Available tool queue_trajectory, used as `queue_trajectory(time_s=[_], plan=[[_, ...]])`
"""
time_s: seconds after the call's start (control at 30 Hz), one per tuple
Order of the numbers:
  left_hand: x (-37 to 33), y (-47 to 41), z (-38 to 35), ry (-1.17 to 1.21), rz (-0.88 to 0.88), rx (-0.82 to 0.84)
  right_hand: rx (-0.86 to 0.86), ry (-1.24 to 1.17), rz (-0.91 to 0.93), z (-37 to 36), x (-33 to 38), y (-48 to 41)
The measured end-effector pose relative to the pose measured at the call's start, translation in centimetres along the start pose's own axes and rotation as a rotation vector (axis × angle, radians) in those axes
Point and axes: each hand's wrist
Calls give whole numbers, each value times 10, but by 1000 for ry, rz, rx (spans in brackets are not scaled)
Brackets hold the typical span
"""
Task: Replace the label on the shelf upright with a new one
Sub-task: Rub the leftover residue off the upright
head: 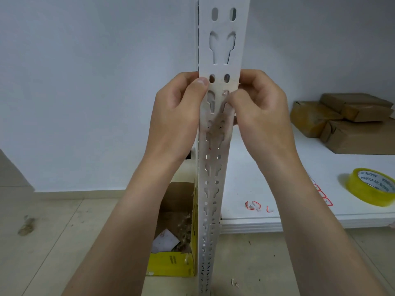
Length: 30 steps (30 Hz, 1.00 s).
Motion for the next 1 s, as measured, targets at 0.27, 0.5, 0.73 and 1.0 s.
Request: queue_trajectory(time_s=[0.27,0.5,0.73,1.0], plan=[[1,-1,2,-16,-29,-24,-104,275,20,2,7,1],[3,-3,2,-39,-53,-17,-110,401,4,-2,12,-5],[3,-3,2,-39,-24,-17,-45,374,71,6,6,-5],[2,-2,2,-42,-44,-13,-90,401,338,7,-10,14]])
Point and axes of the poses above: each hand's wrist, its own y-axis away from the middle knuckle, its own z-axis out of the back of the hand, x = y × z, and after that the axes turned 13 degrees about x, right-handed
